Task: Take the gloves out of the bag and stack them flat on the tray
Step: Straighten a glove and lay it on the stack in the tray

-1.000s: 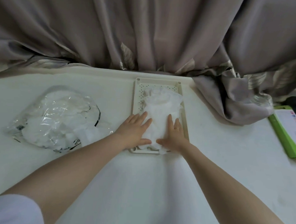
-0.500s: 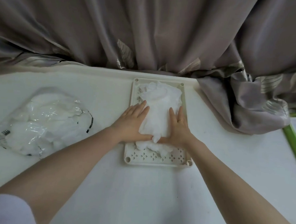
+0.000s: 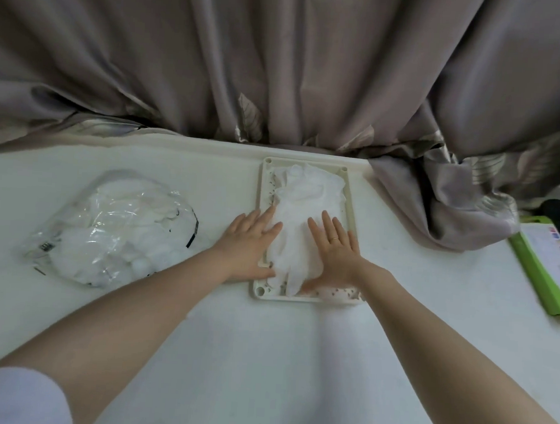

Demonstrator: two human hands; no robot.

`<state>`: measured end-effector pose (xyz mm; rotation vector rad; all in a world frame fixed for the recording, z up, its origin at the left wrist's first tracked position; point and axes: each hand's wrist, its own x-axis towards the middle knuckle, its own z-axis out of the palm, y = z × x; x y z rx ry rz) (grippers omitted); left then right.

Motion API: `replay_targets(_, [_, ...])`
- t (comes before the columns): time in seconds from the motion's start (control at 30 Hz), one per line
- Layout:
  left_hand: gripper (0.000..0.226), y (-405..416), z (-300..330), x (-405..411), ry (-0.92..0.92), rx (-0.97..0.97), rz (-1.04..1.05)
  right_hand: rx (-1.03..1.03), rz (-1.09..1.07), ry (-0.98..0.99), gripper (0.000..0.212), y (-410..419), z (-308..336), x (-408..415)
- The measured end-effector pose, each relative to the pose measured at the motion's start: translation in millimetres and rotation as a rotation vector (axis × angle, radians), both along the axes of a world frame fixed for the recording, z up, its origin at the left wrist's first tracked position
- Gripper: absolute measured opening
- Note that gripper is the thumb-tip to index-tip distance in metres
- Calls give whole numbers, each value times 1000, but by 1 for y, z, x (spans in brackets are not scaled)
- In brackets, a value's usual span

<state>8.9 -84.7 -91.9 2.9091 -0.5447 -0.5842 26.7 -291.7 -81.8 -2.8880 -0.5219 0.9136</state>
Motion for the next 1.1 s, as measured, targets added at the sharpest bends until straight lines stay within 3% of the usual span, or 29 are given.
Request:
replay_targets(0.07, [73,12,9,-7,-35,-49,-36,86,5,19,112,10,15,-3])
replay_targets(0.13, [56,29,16,-16,-128,-93,-46,173,-3,-13,77,32,26,-7])
replay_targets(0.2, [41,44,22,-24,-267,-183,-33,282,15,-168,46,59,33,-11])
replay_targets(0.27, [30,67,27,-34,-407,-220,-26,431,86,-315,29,92,38,-19])
replay_targets(0.37, [22,106,30,-49,-581,-177,74,552,148,-298,24,143,39,-35])
replay_targets(0.43, [18,128,36,-60,-569,-136,211,538,137,-259,27,173,36,-45])
replay_targets(0.53, [24,160,33,-65,-454,-99,374,457,91,-169,31,206,24,-53])
replay_targets(0.67, [39,187,26,-62,-262,-143,363,231,-13,-137,60,229,14,-62])
replay_targets(0.73, [44,190,23,-62,-257,-183,353,74,4,-198,44,235,9,-67])
replay_targets(0.8, [47,191,23,-63,-231,-201,340,4,24,-260,5,240,8,-70])
replay_targets(0.83, [50,192,24,-64,-189,-183,331,19,-4,-269,8,240,10,-70])
replay_targets(0.9, [60,190,24,-66,-70,-139,334,190,-151,-174,21,238,17,-65])
replay_targets(0.97, [70,185,26,-68,49,-158,408,554,-415,1,28,230,28,-61])
replay_targets(1.03, [59,177,27,-68,38,-218,464,889,-647,165,30,217,39,-59])
replay_targets(1.1, [35,167,29,-64,-122,-294,430,1117,-792,285,27,201,47,-56])
